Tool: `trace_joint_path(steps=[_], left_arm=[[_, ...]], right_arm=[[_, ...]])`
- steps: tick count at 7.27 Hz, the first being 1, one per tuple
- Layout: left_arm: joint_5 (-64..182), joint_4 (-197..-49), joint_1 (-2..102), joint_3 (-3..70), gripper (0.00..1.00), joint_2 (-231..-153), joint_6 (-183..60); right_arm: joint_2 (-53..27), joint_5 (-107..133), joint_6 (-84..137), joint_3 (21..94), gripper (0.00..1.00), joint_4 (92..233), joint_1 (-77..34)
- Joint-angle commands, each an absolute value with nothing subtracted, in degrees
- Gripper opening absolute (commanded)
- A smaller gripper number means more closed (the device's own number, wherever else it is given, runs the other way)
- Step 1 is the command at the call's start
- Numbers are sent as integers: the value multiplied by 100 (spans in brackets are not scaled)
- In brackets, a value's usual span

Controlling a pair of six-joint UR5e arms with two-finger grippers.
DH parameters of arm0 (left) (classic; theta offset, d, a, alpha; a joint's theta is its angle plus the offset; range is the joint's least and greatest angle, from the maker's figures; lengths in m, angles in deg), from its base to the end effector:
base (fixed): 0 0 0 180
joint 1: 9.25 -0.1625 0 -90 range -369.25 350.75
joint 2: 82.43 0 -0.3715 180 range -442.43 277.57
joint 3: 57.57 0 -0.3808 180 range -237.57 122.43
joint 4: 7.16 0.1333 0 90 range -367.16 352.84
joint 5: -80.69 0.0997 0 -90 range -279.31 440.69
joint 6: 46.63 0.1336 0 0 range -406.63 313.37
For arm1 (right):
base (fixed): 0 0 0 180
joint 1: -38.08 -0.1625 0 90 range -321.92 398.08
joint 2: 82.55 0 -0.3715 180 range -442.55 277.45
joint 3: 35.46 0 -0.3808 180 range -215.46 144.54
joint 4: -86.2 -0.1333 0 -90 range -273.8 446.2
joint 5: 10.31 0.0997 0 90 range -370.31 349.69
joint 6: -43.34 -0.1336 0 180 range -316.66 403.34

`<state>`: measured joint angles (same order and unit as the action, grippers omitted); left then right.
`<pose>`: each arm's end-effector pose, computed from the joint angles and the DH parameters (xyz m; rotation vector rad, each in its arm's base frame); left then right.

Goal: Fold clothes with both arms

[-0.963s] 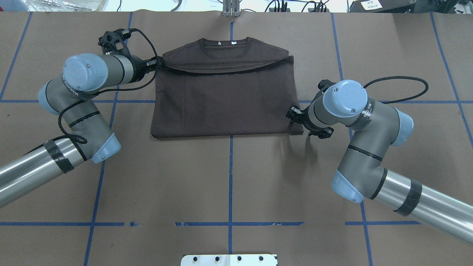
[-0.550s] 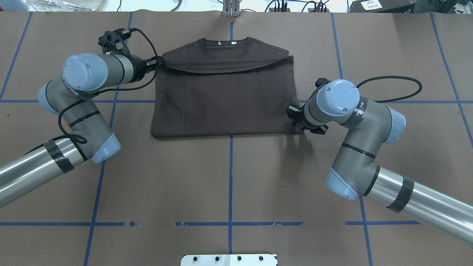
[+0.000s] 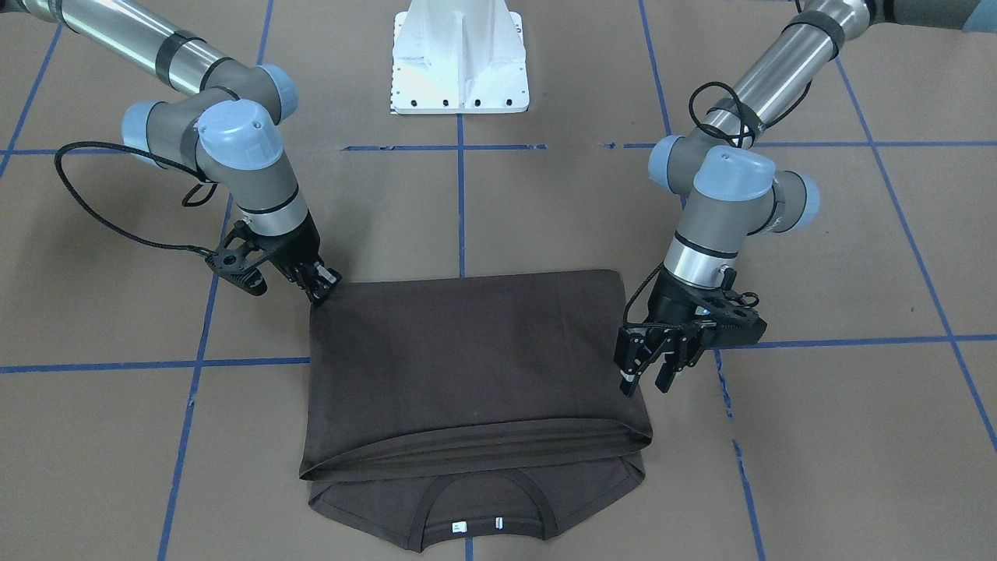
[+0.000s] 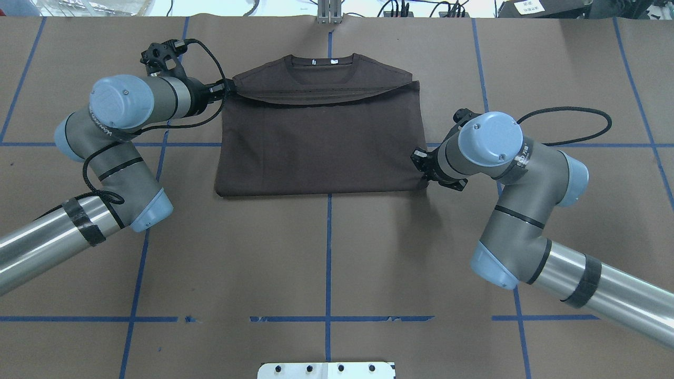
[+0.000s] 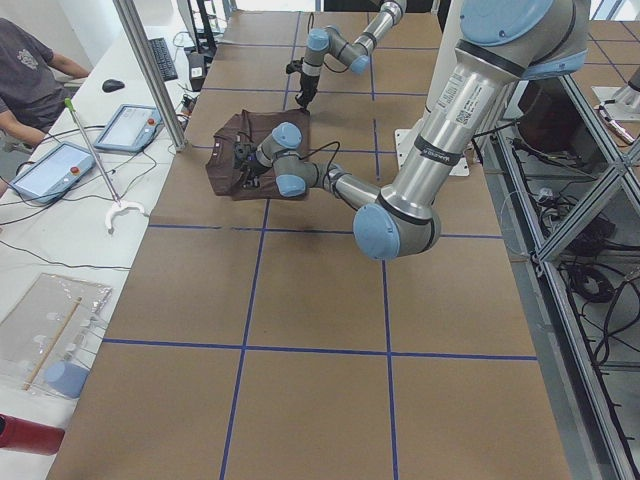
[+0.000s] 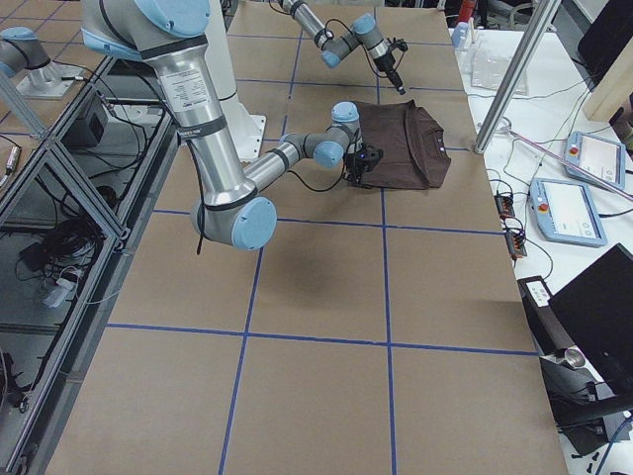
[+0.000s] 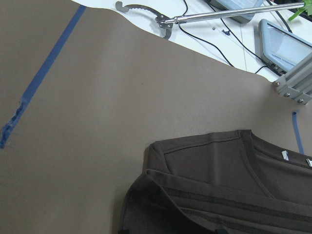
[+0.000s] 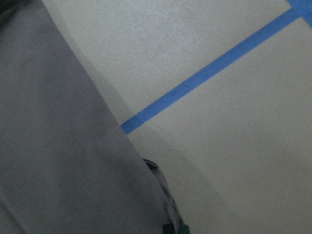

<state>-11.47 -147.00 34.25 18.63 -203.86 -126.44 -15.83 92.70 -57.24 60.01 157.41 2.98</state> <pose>0.4326 -0.5874 0.3232 0.5079 1.0780 -0.4897 -0.4676 -0.4548 0.3349 -0.0342 -0.8689 0.6535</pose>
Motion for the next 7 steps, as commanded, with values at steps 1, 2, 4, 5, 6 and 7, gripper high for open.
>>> trace_joint_path(steps=[1,2,4,5,6,7], left_arm=[[-1159,-14691,3426,2055,66,-20390,-12652],[-1194,-14691,3426,2126,66,-20390,-12653],[-1859,-14691,3417,2772,67,-20207,-13070],[-2411,-14699,3399,3142,67,-20040,-13492],[-3043,-14708,3330,3694,68,-19594,-13522],[-3562,-14700,3285,4187,69,-19224,-13653]], right_arm=[[-588,9270,-6122,7475,0,15792,825],[270,9348,-6143,8789,0,16079,1298],[674,9952,-6160,9452,0,16433,2501],[675,9981,-6152,9435,55,16425,2690],[631,9973,-6143,9322,100,16408,2692],[526,9999,-6134,9416,100,16381,2091]])
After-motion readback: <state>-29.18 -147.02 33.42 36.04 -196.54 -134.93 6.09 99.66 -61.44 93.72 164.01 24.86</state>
